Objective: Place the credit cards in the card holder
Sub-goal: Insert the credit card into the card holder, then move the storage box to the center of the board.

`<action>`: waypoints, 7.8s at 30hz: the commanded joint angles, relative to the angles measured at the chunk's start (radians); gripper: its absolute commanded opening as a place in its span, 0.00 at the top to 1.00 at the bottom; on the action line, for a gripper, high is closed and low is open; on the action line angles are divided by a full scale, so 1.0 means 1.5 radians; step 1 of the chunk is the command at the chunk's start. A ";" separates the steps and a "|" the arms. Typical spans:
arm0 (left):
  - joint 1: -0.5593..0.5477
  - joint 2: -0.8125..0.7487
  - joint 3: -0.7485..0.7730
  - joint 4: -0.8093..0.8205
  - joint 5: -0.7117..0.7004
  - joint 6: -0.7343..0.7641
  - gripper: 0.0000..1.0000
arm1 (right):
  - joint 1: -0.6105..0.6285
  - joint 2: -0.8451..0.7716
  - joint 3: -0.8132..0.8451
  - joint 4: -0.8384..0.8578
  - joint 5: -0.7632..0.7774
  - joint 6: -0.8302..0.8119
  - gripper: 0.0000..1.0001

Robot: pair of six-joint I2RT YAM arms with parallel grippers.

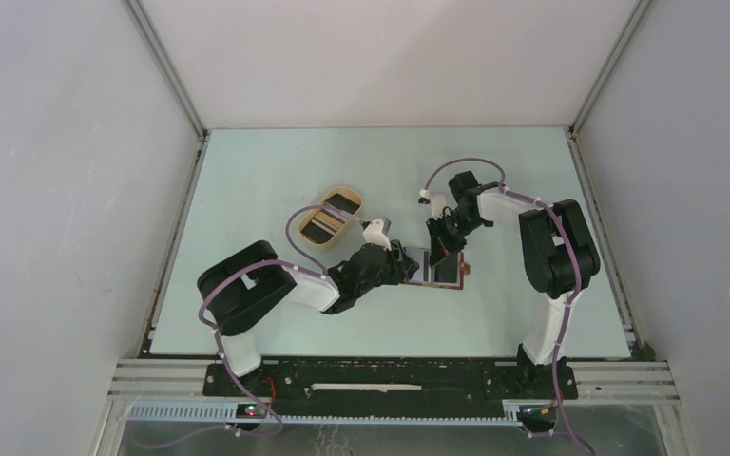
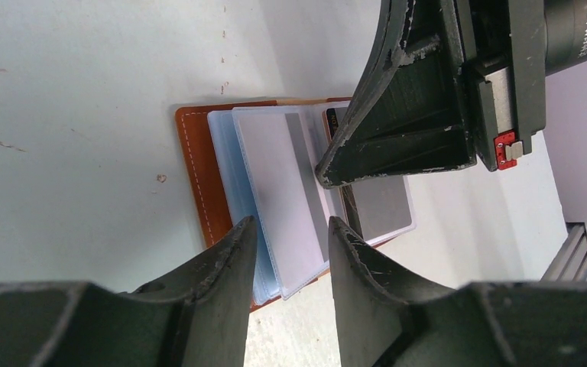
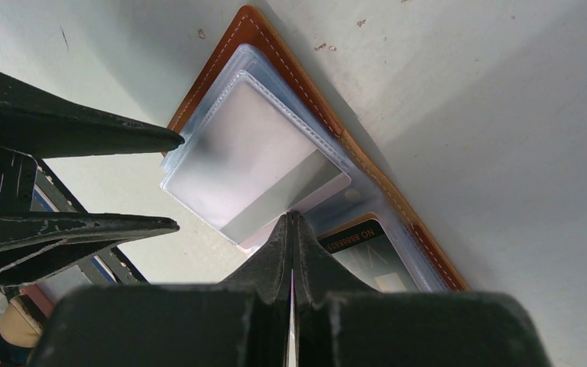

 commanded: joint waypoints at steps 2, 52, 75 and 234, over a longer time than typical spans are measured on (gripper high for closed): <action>0.005 0.006 0.034 0.000 0.008 -0.005 0.55 | 0.002 0.010 0.019 -0.013 0.021 0.001 0.99; 0.026 0.019 0.023 0.038 0.052 -0.040 0.50 | 0.003 0.001 0.024 -0.022 0.013 -0.006 0.99; 0.003 -0.026 0.013 0.015 -0.007 0.002 0.51 | 0.004 0.001 0.025 -0.025 0.012 -0.007 0.99; 0.475 -0.107 0.464 -0.727 0.168 0.486 0.13 | -0.023 -0.420 -0.047 -0.012 -0.155 -0.211 0.36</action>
